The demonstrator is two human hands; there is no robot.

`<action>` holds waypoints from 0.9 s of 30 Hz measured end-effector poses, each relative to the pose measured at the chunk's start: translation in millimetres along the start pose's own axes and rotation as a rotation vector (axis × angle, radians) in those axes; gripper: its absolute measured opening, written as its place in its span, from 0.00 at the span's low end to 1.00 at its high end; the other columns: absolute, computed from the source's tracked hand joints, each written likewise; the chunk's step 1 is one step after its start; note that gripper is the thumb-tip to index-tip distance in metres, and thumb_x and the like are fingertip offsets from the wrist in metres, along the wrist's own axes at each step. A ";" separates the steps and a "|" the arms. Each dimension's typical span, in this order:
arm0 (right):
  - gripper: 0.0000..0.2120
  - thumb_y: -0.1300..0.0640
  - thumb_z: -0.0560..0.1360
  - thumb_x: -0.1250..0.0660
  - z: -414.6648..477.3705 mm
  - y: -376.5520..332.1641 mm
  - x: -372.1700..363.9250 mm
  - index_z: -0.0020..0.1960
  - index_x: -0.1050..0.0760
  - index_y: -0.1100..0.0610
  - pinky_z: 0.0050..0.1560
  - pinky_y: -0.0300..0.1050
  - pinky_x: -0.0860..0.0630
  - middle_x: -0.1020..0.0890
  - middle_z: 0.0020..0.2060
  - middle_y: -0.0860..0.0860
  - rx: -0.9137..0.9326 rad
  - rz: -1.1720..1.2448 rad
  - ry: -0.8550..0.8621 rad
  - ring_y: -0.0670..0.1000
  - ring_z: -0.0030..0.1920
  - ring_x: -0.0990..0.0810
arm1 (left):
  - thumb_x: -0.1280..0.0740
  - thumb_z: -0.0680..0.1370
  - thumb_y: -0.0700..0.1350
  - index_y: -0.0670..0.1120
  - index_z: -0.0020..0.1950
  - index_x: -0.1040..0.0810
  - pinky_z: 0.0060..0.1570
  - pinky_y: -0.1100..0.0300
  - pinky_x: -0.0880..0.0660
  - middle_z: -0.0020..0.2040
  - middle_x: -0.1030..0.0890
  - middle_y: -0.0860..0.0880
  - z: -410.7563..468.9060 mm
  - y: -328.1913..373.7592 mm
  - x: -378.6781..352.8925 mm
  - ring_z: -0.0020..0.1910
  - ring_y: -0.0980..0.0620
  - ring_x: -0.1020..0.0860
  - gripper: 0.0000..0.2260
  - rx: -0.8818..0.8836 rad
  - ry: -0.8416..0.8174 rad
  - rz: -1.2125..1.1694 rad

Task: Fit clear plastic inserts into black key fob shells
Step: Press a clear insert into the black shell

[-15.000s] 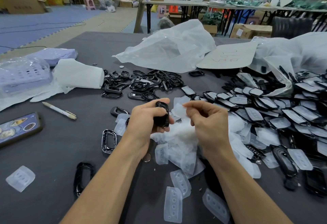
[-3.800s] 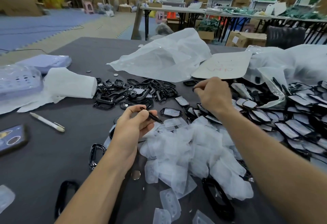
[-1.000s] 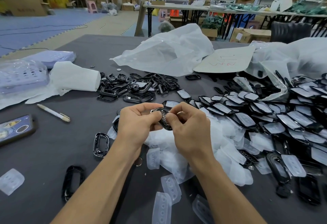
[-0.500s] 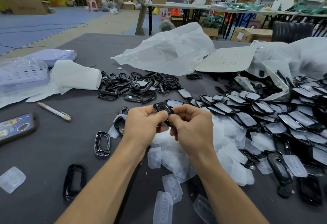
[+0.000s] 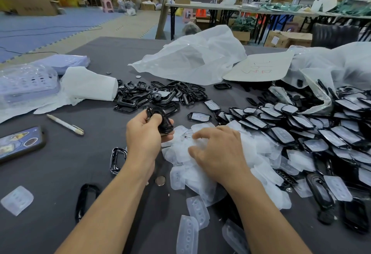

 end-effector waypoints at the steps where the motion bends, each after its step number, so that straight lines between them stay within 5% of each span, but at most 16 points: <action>1: 0.13 0.45 0.74 0.29 0.7 -0.9 -2.0 0.58 0.18 0.43 0.69 0.43 0.45 0.17 0.55 0.42 0.008 -0.022 -0.010 0.47 0.68 0.30 | 0.37 0.82 0.36 0.42 0.43 0.17 0.29 0.61 0.21 0.35 0.14 0.44 -0.6 0.2 -0.8 0.29 0.51 0.18 0.11 0.006 -0.007 0.004; 4: 0.02 0.52 0.73 0.26 1.2 -2.4 3.8 0.45 0.15 0.46 0.66 0.42 0.41 0.17 0.42 0.43 0.020 0.047 0.102 0.48 0.59 0.25 | 0.36 0.82 0.36 0.41 0.43 0.17 0.28 0.62 0.22 0.33 0.15 0.45 -2.5 0.2 -3.5 0.29 0.51 0.19 0.11 0.015 -0.034 0.022; 6: 0.05 0.56 0.73 0.26 0.4 0.3 7.2 0.40 0.15 0.47 0.66 0.44 0.34 0.23 0.35 0.39 -0.004 0.142 0.157 0.48 0.54 0.23 | 0.36 0.83 0.36 0.41 0.43 0.18 0.28 0.62 0.22 0.33 0.15 0.45 -3.3 0.5 -6.0 0.28 0.51 0.20 0.11 0.018 -0.062 0.044; 10: 0.09 0.59 0.74 0.30 0.7 7.0 10.4 0.47 0.15 0.46 0.62 0.54 0.25 0.18 0.36 0.39 -0.037 0.263 0.167 0.48 0.45 0.20 | 0.36 0.83 0.36 0.42 0.45 0.18 0.27 0.62 0.23 0.33 0.15 0.46 -5.2 0.3 -9.9 0.28 0.52 0.20 0.10 0.032 -0.099 0.056; 13: 0.21 0.63 0.72 0.31 2.3 12.2 10.5 0.61 0.18 0.45 0.56 0.36 0.25 0.18 0.34 0.40 -0.047 0.274 0.152 0.41 0.42 0.21 | 0.36 0.83 0.36 0.43 0.46 0.18 0.26 0.62 0.23 0.32 0.15 0.46 -5.9 0.5 -11.4 0.28 0.52 0.19 0.10 0.047 -0.115 0.050; 16: 0.18 0.64 0.72 0.29 1.9 16.2 18.0 0.56 0.16 0.44 0.42 0.25 0.30 0.18 0.34 0.40 -0.031 0.361 0.225 0.38 0.39 0.23 | 0.36 0.83 0.36 0.42 0.47 0.17 0.26 0.63 0.24 0.32 0.15 0.46 -8.3 2.0 -14.2 0.27 0.52 0.20 0.09 0.049 -0.158 0.037; 19: 0.09 0.55 0.73 0.26 2.7 15.3 20.9 0.52 0.15 0.45 0.49 0.28 0.32 0.18 0.37 0.39 -0.014 0.284 0.199 0.39 0.46 0.23 | 0.36 0.83 0.35 0.40 0.48 0.17 0.25 0.62 0.25 0.31 0.16 0.45 -11.7 1.8 -17.4 0.26 0.51 0.21 0.09 0.051 -0.213 0.032; 22: 0.10 0.40 0.71 0.26 2.2 12.3 10.6 0.49 0.17 0.42 0.61 0.44 0.41 0.19 0.49 0.40 0.000 -0.113 0.003 0.47 0.58 0.26 | 0.37 0.83 0.35 0.39 0.48 0.17 0.25 0.62 0.25 0.31 0.16 0.44 -11.6 0.9 -17.6 0.26 0.50 0.21 0.09 0.054 -0.217 0.043; 25: 0.06 0.46 0.69 0.24 2.1 12.5 12.9 0.38 0.20 0.44 0.63 0.45 0.35 0.19 0.42 0.41 -0.032 -0.039 0.028 0.47 0.52 0.24 | 0.37 0.83 0.35 0.40 0.47 0.17 0.25 0.62 0.25 0.31 0.16 0.45 -10.8 1.0 -17.2 0.26 0.50 0.21 0.10 0.058 -0.209 0.049; 27: 0.08 0.51 0.69 0.23 1.6 15.7 16.2 0.34 0.20 0.47 0.55 0.39 0.27 0.22 0.31 0.40 -0.072 0.086 0.082 0.43 0.42 0.24 | 0.36 0.83 0.35 0.40 0.47 0.17 0.25 0.62 0.25 0.32 0.16 0.44 -11.1 0.2 -17.9 0.27 0.50 0.21 0.10 0.057 -0.212 0.060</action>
Point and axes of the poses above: each hand's wrist, its own z-axis towards the middle knuckle, its own x-axis out of the back of the hand, y = z × x, the point moved 6 cm from there along z, towards the middle knuckle
